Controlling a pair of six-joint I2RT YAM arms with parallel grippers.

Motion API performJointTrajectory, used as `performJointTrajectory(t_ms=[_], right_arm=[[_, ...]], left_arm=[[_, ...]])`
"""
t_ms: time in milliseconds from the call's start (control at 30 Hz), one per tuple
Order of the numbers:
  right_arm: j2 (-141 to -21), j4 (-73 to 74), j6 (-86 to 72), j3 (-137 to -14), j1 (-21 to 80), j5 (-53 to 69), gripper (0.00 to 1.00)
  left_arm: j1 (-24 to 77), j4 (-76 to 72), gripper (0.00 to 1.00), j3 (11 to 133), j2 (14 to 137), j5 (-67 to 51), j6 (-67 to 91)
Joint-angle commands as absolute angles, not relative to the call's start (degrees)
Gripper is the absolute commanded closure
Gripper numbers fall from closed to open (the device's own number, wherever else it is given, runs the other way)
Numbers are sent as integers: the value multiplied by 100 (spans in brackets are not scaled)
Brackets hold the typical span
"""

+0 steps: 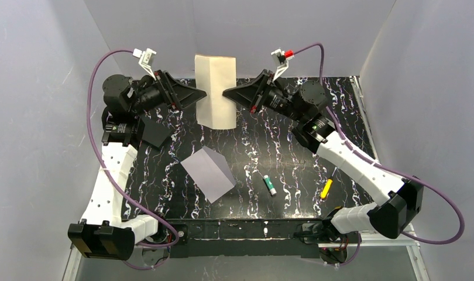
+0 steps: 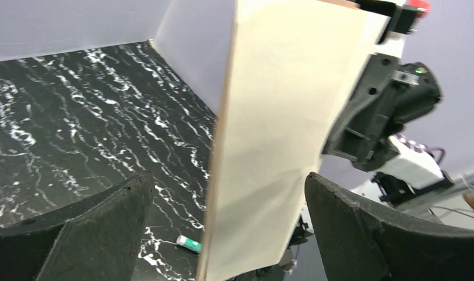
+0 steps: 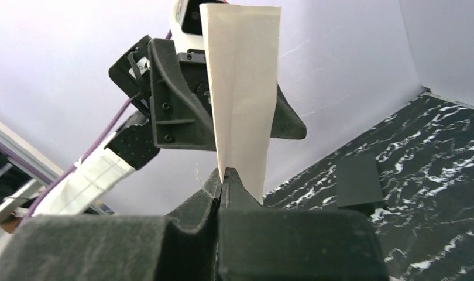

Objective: Place the letter into the envelope and seal it

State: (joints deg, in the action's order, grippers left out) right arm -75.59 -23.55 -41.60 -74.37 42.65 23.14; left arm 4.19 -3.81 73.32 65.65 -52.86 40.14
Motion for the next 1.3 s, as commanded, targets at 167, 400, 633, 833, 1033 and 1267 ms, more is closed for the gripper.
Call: performJointTrajectory(t_ms=[167, 400, 633, 833, 1033, 1267], right_arm=[[-7801, -3291, -4799, -7664, 4263, 2052, 99], [-8022, -3460, -5086, -7695, 4263, 1868, 99], [-7810, -3365, -4976, -7527, 4263, 1550, 99], [-7591, -3352, -4906, -7411, 4263, 1598, 99], [-7530, -3144, -4982, -7350, 4263, 1484, 99], [-7712, -841, -5339, -8018, 4263, -453, 99]], left_arm=[[413, -1704, 2, 7403, 6100, -6515, 4804], [449, -1766, 9, 7143, 6112, -6593, 4500], [423, -1660, 12, 7084, 6117, -6416, 3996], [413, -901, 9, 7013, 6192, -5506, 3461], [413, -651, 9, 7082, 6186, -5141, 3294], [422, 654, 7, 7211, 5961, -3566, 2198]])
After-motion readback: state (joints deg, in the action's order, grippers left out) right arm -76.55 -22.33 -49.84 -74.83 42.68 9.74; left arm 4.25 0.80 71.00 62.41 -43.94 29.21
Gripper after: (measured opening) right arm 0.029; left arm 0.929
